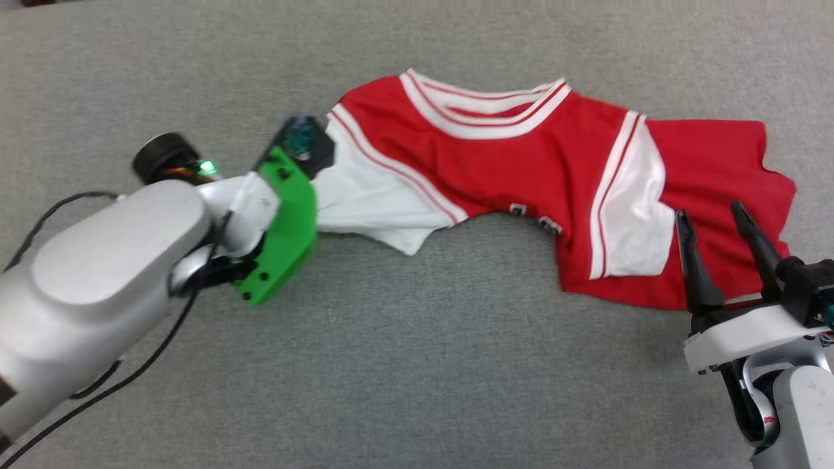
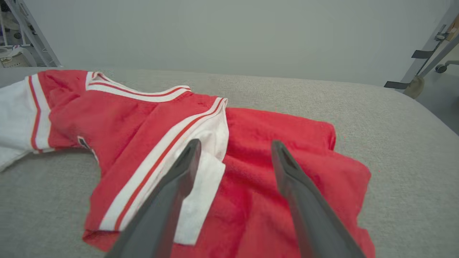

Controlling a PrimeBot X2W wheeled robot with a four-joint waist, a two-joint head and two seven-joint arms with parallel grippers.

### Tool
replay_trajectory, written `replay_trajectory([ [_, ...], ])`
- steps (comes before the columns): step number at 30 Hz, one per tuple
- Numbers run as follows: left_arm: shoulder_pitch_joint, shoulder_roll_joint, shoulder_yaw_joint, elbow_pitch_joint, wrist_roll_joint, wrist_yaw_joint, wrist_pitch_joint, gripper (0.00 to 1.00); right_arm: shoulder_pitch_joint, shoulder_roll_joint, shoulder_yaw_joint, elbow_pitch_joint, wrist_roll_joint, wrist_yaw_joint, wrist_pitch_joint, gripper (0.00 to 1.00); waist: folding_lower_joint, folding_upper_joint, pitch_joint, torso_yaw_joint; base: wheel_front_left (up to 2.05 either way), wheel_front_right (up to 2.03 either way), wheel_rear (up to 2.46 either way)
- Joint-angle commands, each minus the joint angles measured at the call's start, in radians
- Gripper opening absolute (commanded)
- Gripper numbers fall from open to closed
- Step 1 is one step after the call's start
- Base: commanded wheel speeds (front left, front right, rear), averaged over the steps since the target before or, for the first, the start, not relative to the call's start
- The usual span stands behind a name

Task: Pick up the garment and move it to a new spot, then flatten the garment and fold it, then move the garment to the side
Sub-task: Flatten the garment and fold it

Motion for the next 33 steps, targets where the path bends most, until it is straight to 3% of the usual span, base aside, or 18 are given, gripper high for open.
replay_trajectory([
  [1,0.032,0.028,0.001,0.017,-0.024,-0.003,-0.01,0.0,0.015,-0.003,-0.003,-0.01,-0.002,-0.001,0.005,1.0,0.0,0.0038,-0.031,0.033,0.0,0.0,0.0],
  [11,0.115,0.131,0.001,0.21,-0.1,0.005,-0.04,0.0,0.039,-0.012,-0.022,-0.052,-0.006,-0.001,0.033,1.0,0.0,0.0038,-0.024,0.031,0.0,0.0,0.0],
  [18,0.163,0.095,0.01,0.309,-0.13,0.006,-0.096,0.0,0.054,-0.011,-0.035,-0.07,-0.007,-0.001,0.049,1.0,0.0,0.0038,-0.03,0.035,0.0,0.0,0.0],
  [19,0.167,0.084,0.014,0.316,-0.125,0.006,-0.125,0.65,0.057,-0.011,-0.038,-0.074,-0.008,-0.001,0.052,1.0,0.0,0.0038,-0.037,0.039,0.0,0.0,0.0],
  [20,0.17,0.076,0.018,0.322,-0.12,0.009,-0.151,1.0,0.058,-0.012,-0.04,-0.077,-0.009,-0.001,0.054,1.0,0.0,0.0038,-0.044,0.043,0.0,0.0,0.0],
  [26,0.207,0.059,0.06,0.31,-0.068,0.065,-0.383,1.0,0.074,-0.028,-0.067,-0.107,-0.01,-0.001,0.069,1.0,0.0,0.0038,-0.113,0.068,0.0,0.0,0.0],
  [33,0.289,0.066,0.136,0.204,-0.028,0.216,-0.673,1.0,0.083,-0.068,-0.109,-0.182,-0.017,-0.001,0.12,1.0,0.0,0.0038,-0.17,0.118,0.0,0.0,0.0],
])
